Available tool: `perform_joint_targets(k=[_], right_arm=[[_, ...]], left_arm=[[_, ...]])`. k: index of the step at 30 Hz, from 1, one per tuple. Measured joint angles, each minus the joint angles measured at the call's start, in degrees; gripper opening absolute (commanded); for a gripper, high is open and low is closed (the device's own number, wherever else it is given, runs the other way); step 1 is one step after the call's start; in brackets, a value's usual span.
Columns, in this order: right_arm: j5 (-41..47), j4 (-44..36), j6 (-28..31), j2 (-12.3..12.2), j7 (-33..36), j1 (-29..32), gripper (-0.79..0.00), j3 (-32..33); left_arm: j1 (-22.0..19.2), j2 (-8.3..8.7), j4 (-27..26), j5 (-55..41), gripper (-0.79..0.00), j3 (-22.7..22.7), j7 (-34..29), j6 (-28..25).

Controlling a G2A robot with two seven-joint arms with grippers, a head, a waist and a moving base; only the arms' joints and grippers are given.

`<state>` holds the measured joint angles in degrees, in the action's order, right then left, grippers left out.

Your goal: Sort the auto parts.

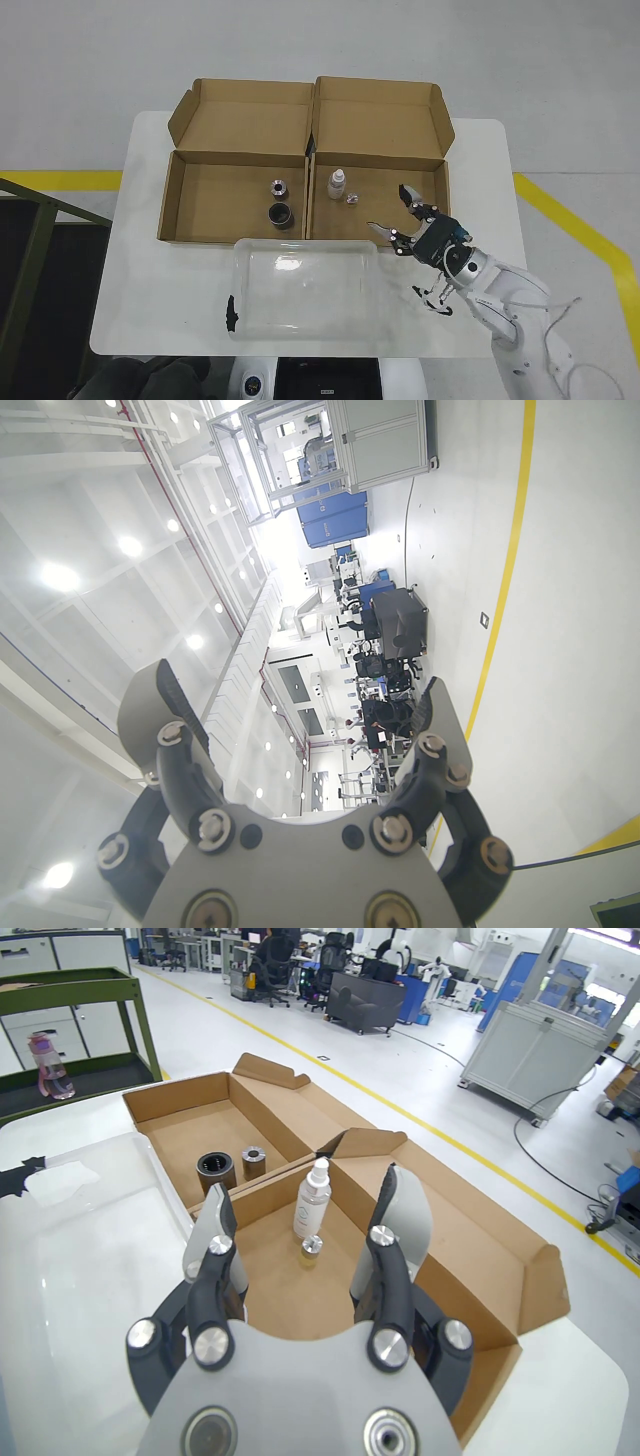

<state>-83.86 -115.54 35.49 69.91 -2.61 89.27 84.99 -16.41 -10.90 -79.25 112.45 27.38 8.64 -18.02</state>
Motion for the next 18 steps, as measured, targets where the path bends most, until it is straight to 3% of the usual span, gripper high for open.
perform_joint_targets(k=[8, 16, 18], right_arm=[[-1.1, 0.3, -3.5, -0.7, -6.7, 7.5, -0.243, 7.3], [1.1, -0.9, -7.3, -1.0, -9.5, 14.0, -0.148, 14.1], [1.9, -0.9, -8.0, -1.1, -9.7, 15.0, -0.163, 15.2]], left_arm=[[0.0, 0.00, 0.0, 0.0, 0.000, 0.0, 0.0, 0.0], [0.0, 0.00, 0.0, 0.0, 0.000, 0.0, 0.0, 0.0], [0.0, 0.00, 0.0, 0.0, 0.000, 0.0, 0.0, 0.0]])
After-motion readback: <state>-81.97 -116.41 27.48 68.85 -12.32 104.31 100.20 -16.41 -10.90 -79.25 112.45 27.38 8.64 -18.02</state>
